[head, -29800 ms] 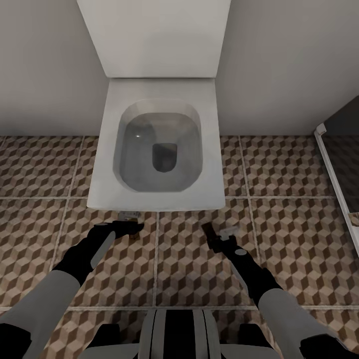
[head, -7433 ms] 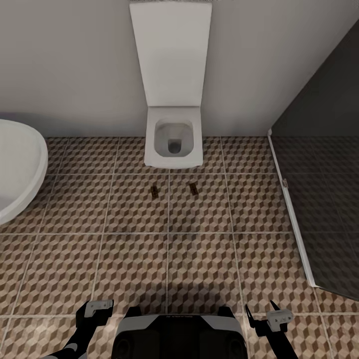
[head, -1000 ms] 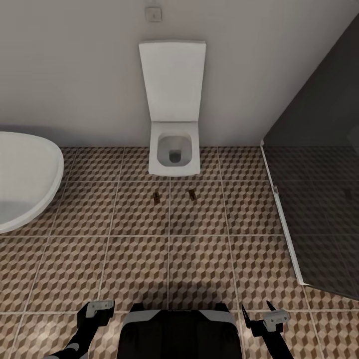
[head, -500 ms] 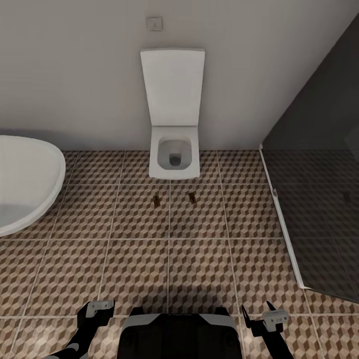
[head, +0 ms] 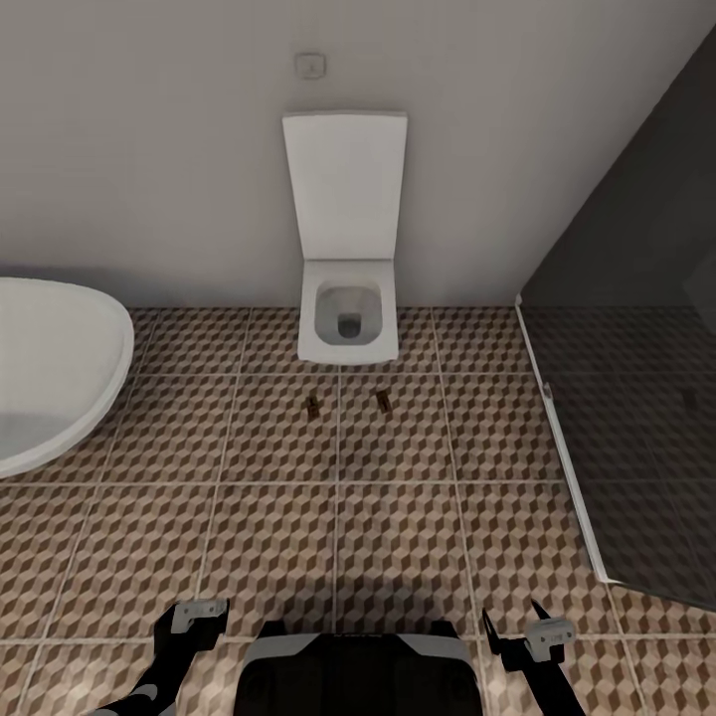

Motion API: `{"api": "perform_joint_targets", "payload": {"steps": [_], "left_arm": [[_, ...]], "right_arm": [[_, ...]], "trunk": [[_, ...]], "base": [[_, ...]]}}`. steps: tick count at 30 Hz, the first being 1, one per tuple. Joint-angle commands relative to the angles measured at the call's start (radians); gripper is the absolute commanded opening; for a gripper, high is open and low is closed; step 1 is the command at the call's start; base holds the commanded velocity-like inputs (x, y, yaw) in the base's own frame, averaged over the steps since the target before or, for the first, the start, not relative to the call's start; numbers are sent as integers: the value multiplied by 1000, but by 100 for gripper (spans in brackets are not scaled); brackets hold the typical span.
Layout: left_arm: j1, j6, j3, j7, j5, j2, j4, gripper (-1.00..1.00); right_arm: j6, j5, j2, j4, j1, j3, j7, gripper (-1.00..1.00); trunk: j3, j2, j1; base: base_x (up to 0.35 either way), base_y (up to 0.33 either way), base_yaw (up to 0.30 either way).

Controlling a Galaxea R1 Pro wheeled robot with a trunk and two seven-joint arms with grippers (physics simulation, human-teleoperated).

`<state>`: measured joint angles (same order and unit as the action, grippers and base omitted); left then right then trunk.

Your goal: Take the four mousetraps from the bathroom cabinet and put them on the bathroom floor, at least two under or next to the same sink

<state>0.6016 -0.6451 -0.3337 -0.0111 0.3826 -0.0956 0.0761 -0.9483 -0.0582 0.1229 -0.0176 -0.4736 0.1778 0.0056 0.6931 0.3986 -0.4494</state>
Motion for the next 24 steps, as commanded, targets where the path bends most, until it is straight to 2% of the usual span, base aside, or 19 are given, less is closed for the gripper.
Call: {"api": "perform_joint_targets", "payload": {"steps": [1, 24], "left_arm": [[1, -5, -8, -1, 7, 0, 4, 100], [1, -5, -8, -1, 7, 0, 4, 100]], "right_arm": [[-3, -6, 0, 1, 0, 7, 1, 100], [-3, -6, 0, 1, 0, 6, 1, 100]], "trunk": [[-1, 1, -1], [-36, 1, -1]], "base": [[0, 0, 0], [0, 0, 0]]}}
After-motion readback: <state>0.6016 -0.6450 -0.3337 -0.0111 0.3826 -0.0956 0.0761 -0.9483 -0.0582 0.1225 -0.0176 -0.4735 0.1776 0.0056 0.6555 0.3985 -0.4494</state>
